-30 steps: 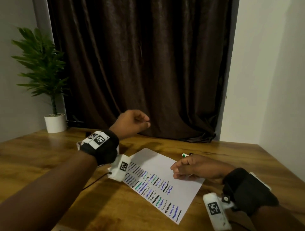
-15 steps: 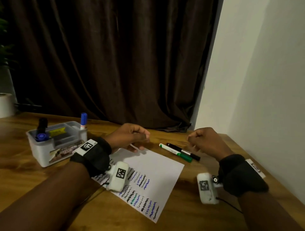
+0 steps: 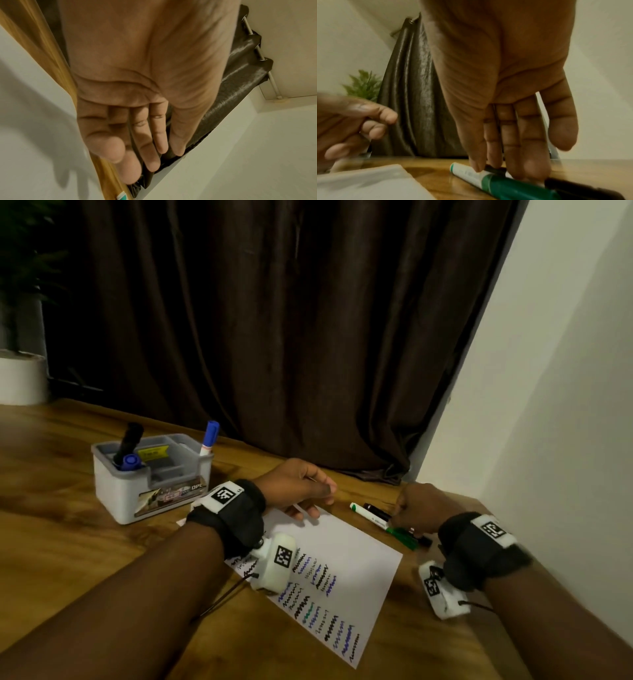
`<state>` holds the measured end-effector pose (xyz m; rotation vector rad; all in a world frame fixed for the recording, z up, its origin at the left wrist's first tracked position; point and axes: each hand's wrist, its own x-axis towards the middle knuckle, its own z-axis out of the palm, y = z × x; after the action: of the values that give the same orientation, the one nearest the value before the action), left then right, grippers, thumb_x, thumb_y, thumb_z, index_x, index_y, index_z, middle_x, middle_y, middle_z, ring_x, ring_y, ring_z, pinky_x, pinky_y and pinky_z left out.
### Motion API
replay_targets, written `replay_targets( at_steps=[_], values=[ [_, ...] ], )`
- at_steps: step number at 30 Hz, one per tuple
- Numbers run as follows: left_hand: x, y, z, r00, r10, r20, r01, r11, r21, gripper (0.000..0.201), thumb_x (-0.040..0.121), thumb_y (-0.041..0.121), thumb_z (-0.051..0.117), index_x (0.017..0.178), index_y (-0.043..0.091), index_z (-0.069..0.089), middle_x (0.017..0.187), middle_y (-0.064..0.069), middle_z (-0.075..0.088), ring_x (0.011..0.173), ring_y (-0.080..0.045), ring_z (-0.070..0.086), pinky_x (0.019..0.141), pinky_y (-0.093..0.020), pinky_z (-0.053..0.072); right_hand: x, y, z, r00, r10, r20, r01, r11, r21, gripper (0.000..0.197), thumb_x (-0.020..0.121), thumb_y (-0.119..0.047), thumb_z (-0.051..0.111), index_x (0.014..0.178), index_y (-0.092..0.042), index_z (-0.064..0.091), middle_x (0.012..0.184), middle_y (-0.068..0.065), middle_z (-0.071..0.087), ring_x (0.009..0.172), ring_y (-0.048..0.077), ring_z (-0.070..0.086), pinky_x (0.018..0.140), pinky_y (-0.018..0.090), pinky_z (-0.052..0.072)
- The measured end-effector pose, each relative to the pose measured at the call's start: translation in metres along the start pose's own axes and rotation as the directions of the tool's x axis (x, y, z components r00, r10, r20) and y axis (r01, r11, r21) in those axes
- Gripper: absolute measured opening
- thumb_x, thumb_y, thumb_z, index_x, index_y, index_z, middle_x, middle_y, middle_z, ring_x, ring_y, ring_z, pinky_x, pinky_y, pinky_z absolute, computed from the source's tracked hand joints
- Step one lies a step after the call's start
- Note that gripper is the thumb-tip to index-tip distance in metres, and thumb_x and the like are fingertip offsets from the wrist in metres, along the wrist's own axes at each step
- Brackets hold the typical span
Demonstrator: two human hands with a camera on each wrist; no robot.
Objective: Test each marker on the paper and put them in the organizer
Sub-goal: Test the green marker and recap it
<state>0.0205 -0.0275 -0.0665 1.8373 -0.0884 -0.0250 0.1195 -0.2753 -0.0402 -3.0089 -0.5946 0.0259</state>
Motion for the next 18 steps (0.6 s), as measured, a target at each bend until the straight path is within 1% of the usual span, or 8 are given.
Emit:
replay_targets(
  at_steps=[3,7,9,11,13,15,16,18],
  values=[
    [0.001,-0.001,0.000,1.000,0.011,0.012,-0.011,1.000,-0.004,0.024,0.096,0.026,0.066,0.115,0.011,0.066,0.109,-0.011,0.076,0.088,-0.032,0.072,0.075,-0.042,0.057,0.006,-0.014,0.004,0.999,-0.011,0.042,0.019,0.982,-0.189,0.040,0.076,-0.044,0.085,0.097,-0.013,0.073,0.095,0.003,0.075,0.087,0.019,0.072,0.080,0.029,0.060],
    [0.001,-0.002,-0.001,1.000,0.017,0.020,-0.017,1.000,-0.007,0.019,0.096,0.026,0.066,0.111,0.014,0.067,0.109,-0.010,0.076,0.087,-0.030,0.072,0.072,-0.038,0.056,0.007,-0.026,0.005,0.996,-0.004,0.085,0.029,0.955,-0.294,0.036,0.076,-0.041,0.085,0.089,-0.018,0.061,0.086,-0.001,0.068,0.080,0.017,0.067,0.078,0.028,0.059],
    [-0.001,0.000,0.000,0.999,0.025,0.025,-0.024,1.000,-0.004,0.018,0.096,0.026,0.065,0.110,0.014,0.068,0.109,-0.010,0.076,0.088,-0.030,0.072,0.067,-0.034,0.054,0.001,-0.027,-0.004,0.998,0.003,0.064,0.008,0.984,-0.176,0.034,0.077,-0.040,0.085,0.083,-0.016,0.061,0.080,0.000,0.069,0.076,0.017,0.067,0.068,0.026,0.055],
    [-0.002,0.001,0.001,0.999,0.045,0.026,-0.045,0.999,-0.002,0.019,0.097,0.027,0.065,0.110,0.013,0.067,0.109,-0.010,0.076,0.087,-0.030,0.072,0.065,-0.032,0.054,-0.008,-0.025,-0.014,0.999,0.015,0.029,-0.022,0.969,0.246,0.025,0.084,-0.028,0.081,0.086,-0.009,0.065,0.080,0.010,0.076,0.073,0.022,0.073,0.070,0.033,0.062],
    [-0.001,0.003,0.003,0.997,0.074,0.026,-0.074,0.997,-0.012,0.022,0.097,0.030,0.064,0.110,0.012,0.067,0.112,-0.010,0.075,0.087,-0.030,0.072,0.065,-0.034,0.056,-0.022,-0.026,-0.021,0.999,0.004,0.049,-0.038,0.681,0.731,0.013,0.093,-0.012,0.073,0.096,-0.001,0.066,0.083,0.019,0.079,0.075,0.027,0.077,0.074,0.036,0.065],
    [-0.001,0.006,0.008,0.994,0.108,0.013,-0.108,0.994,-0.014,0.025,0.097,0.030,0.064,0.114,0.011,0.067,0.115,-0.010,0.074,0.085,-0.026,0.072,0.065,-0.035,0.058,-0.034,-0.024,-0.021,0.999,-0.042,0.021,-0.004,0.355,0.935,0.014,0.096,-0.006,0.067,0.107,0.003,0.067,0.088,0.021,0.079,0.076,0.026,0.077,0.071,0.032,0.065],
    [-0.001,0.008,0.011,0.992,0.123,0.002,-0.123,0.992,-0.008,0.027,0.098,0.030,0.064,0.116,0.011,0.067,0.115,-0.009,0.074,0.084,-0.024,0.072,0.064,-0.034,0.059,-0.038,-0.023,-0.018,0.998,-0.059,-0.009,0.025,0.279,0.960,0.017,0.096,-0.006,0.067,0.110,0.003,0.068,0.088,0.021,0.078,0.074,0.024,0.076,0.069,0.031,0.065],
    [-0.001,0.010,0.015,0.989,0.146,-0.005,-0.146,0.989,0.003,0.031,0.098,0.032,0.062,0.120,0.010,0.065,0.116,-0.007,0.074,0.081,-0.019,0.072,0.064,-0.033,0.058,-0.041,-0.022,-0.008,0.996,-0.059,-0.064,0.077,0.273,0.959,0.017,0.098,-0.005,0.064,0.113,0.000,0.070,0.083,0.017,0.076,0.071,0.023,0.074,0.067,0.031,0.065]
  ],
)
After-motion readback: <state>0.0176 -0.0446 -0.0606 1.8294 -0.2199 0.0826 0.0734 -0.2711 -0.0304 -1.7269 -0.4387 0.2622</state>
